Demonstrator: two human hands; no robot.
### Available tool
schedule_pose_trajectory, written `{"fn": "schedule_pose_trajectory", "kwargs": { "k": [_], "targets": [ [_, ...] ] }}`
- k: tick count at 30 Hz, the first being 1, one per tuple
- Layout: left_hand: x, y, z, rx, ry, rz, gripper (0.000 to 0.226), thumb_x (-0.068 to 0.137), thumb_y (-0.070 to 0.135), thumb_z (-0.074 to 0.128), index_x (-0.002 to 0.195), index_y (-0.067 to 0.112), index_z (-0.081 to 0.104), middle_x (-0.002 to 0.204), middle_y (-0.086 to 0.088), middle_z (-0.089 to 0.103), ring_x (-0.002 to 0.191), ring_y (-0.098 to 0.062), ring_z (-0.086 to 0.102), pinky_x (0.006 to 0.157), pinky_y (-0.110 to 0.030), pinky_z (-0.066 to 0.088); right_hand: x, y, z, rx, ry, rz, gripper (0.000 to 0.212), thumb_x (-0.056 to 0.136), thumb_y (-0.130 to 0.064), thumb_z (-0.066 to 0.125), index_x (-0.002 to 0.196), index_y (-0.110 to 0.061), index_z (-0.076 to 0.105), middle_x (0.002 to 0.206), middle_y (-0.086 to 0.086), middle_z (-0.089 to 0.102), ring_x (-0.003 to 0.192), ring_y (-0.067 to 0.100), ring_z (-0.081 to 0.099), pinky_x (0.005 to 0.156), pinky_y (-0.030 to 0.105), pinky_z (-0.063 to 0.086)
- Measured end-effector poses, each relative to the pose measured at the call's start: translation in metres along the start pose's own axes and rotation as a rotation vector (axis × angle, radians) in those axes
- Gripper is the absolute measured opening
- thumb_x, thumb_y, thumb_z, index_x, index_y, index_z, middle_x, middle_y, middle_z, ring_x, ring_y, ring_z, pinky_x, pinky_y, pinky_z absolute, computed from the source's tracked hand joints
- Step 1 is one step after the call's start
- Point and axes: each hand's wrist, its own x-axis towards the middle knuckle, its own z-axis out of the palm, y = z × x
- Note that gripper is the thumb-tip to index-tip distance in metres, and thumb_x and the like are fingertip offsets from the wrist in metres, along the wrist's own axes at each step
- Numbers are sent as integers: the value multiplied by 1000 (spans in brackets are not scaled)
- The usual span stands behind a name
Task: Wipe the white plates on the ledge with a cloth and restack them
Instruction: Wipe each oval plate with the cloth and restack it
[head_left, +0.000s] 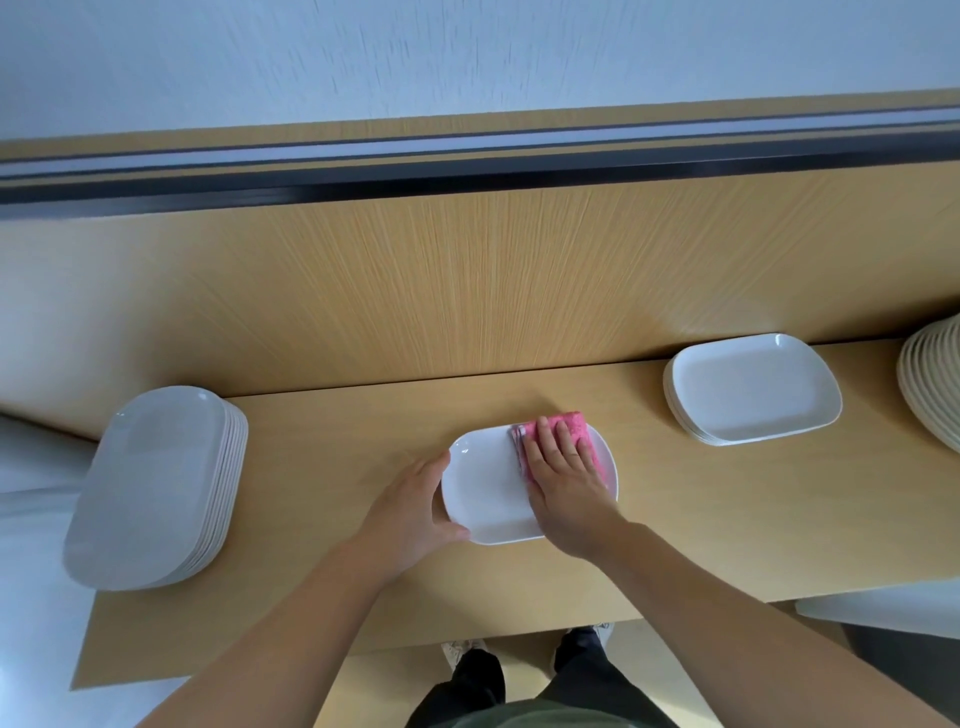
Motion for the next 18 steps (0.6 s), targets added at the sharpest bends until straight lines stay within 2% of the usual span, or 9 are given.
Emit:
{"fn": "schedule_pose_trajectory", "kwargs": {
  "k": [6, 12, 14, 18],
  "targets": [
    [3, -3, -2, -13, -15, -10, 98, 72, 37, 81, 151, 23, 24, 150, 7, 32, 132, -15, 36, 109, -31, 33, 2, -18, 1, -2, -65, -21, 87, 68, -39, -14, 152, -15, -19, 147, -2, -34, 136, 18, -35, 110, 36, -26],
    [5, -9, -5, -18, -2, -10, 92, 74, 36, 80, 149, 24, 29, 149, 7, 37, 130, -15, 39, 108, -30, 34, 11, -33, 0, 3, -102, -104, 91, 63, -38, -10, 151, -16, -20, 147, -3, -35, 140, 18, -31, 113, 37, -23],
    [7, -10, -5, -18, 19, 7, 87, 75, 34, 80, 147, 23, 34, 144, 8, 42, 125, -14, 43, 104, -27, 36, 14, -38, -1, 9, -116, -130, 92, 62, -37, -9, 152, -17, -19, 147, -5, -35, 141, 17, -30, 113, 36, -23],
    [10, -10, -8, -37, 50, 38, 79, 74, 31, 81, 142, 25, 42, 131, 12, 51, 110, -11, 48, 91, -21, 38, 17, -42, 0, 16, -136, -206, 80, 73, -33, 1, 150, -20, -22, 156, -4, -28, 141, 16, -32, 115, 37, -22]
  ]
}}
